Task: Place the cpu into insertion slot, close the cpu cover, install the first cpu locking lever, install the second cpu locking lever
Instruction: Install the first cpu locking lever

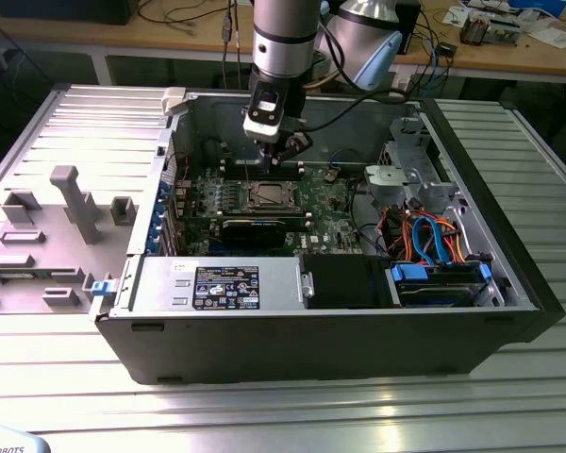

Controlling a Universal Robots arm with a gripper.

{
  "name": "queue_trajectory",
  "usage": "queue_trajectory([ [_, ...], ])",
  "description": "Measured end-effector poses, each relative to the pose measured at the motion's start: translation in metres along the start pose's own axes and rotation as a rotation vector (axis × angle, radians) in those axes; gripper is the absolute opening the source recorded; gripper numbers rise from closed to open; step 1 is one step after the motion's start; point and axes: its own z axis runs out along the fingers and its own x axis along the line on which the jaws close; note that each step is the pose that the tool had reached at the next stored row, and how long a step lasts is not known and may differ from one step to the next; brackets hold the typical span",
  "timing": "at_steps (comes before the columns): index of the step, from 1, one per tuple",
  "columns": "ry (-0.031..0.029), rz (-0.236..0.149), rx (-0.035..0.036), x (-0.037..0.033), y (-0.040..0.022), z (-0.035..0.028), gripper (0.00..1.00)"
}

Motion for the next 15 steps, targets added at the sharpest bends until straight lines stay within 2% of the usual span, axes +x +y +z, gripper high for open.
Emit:
queue_trajectory([
  [7, -0.0001, -0.067, 0.0024, 0.0, 0.0, 0.0, 0.11],
  [13, -0.0004, -0.168, 0.0059, 0.0, 0.0, 0.0001, 0.11],
  [15, -0.0004, -0.19, 0.0068, 0.0, 0.0, 0.0001, 0.11],
])
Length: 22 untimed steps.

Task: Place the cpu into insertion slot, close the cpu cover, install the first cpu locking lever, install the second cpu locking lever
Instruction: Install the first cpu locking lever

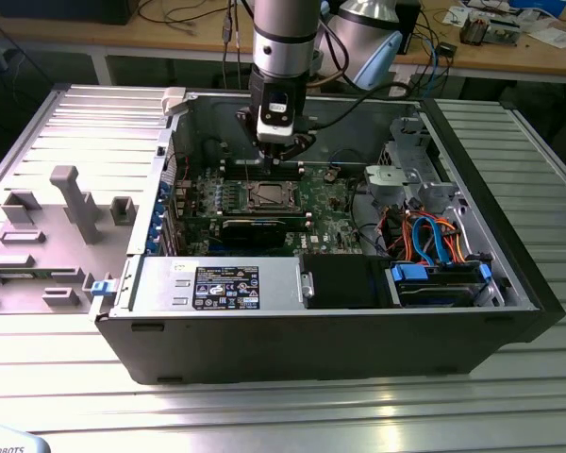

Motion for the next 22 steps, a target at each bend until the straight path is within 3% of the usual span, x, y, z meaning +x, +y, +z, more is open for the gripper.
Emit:
queue_trajectory([
  [17, -0.0003, -0.012, 0.0003, 0.0, 0.0, 0.0, 0.11],
  [18, -0.0037, -0.012, -0.0022, 0.0002, 0.0, 0.0001, 0.11],
  [19, -0.0117, -0.013, -0.0075, 0.0004, -0.0003, 0.0001, 0.11],
  [20, -0.016, -0.013, -0.0104, 0.0007, -0.0005, 0.0001, 0.11],
  [22, -0.0212, -0.015, -0.0139, 0.0008, -0.0006, 0.0005, 0.11],
])
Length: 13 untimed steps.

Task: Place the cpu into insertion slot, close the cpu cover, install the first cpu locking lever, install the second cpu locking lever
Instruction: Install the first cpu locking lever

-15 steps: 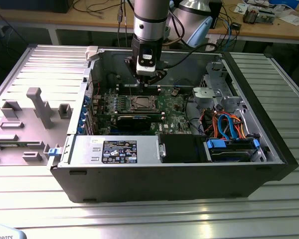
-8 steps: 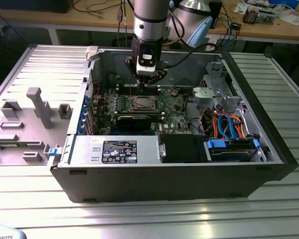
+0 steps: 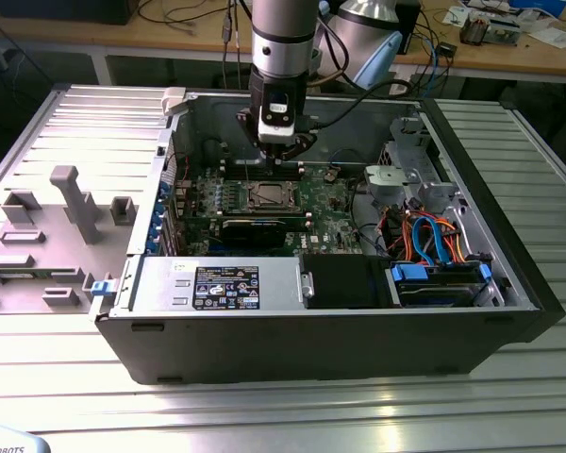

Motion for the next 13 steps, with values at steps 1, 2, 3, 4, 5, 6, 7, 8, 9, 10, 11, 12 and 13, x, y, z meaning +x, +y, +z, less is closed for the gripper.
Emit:
queue_trajectory([
  [1, -0.0004, -0.01, -0.0005, 0.0, 0.0, 0.0004, 0.11],
  [2, -0.0001, -0.043, -0.0001, 0.0, 0.0, 0.001, 0.11],
  [3, 0.0002, -0.069, 0.0007, 0.0, -0.0001, 0.0012, 0.11],
  [4, 0.0005, -0.092, 0.0008, 0.0, -0.0001, 0.0014, 0.11],
  [5, 0.0003, -0.105, 0.0007, 0.0, 0.0, 0.0015, 0.11],
  [6, 0.0003, -0.123, 0.0009, 0.0, 0.0, 0.0016, 0.11],
  [7, 0.0005, -0.147, 0.0011, 0.0, 0.0, 0.0018, 0.11],
  [8, 0.0006, -0.159, 0.0013, 0.0, 0.0, 0.0018, 0.11],
  [9, 0.0007, -0.165, 0.0013, 0.0, 0.0, 0.0019, 0.11],
  [10, 0.0008, -0.169, 0.0014, 0.0, 0.0, 0.0019, 0.11],
  [11, 0.0008, -0.172, 0.0014, 0.0, 0.0, 0.0019, 0.11],
  [12, 0.0008, -0.173, 0.0014, 0.0, 0.0, 0.0019, 0.11],
  [13, 0.0007, -0.173, 0.0014, 0.0, 0.0, 0.002, 0.11],
])
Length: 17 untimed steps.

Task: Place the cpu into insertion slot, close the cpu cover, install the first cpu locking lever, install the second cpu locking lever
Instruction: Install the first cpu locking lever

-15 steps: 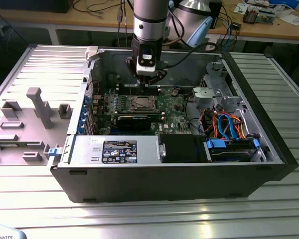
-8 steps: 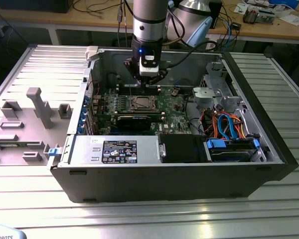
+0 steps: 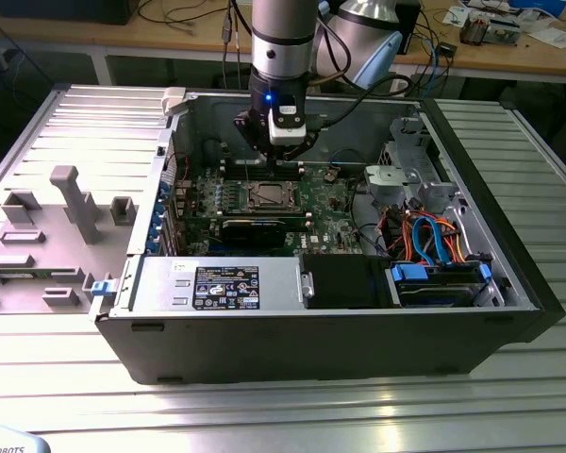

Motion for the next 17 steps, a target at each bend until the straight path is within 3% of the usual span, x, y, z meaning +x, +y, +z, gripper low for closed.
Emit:
queue_trajectory([
  [11, 0.0, -0.005, 0.0, 0.0, 0.0, 0.0, 0.11],
  [14, 0.0005, -0.04, 0.0005, 0.0, 0.0, 0.0, 0.11],
  [17, 0.0013, -0.109, 0.0013, 0.0, 0.0, 0.0002, 0.11],
])
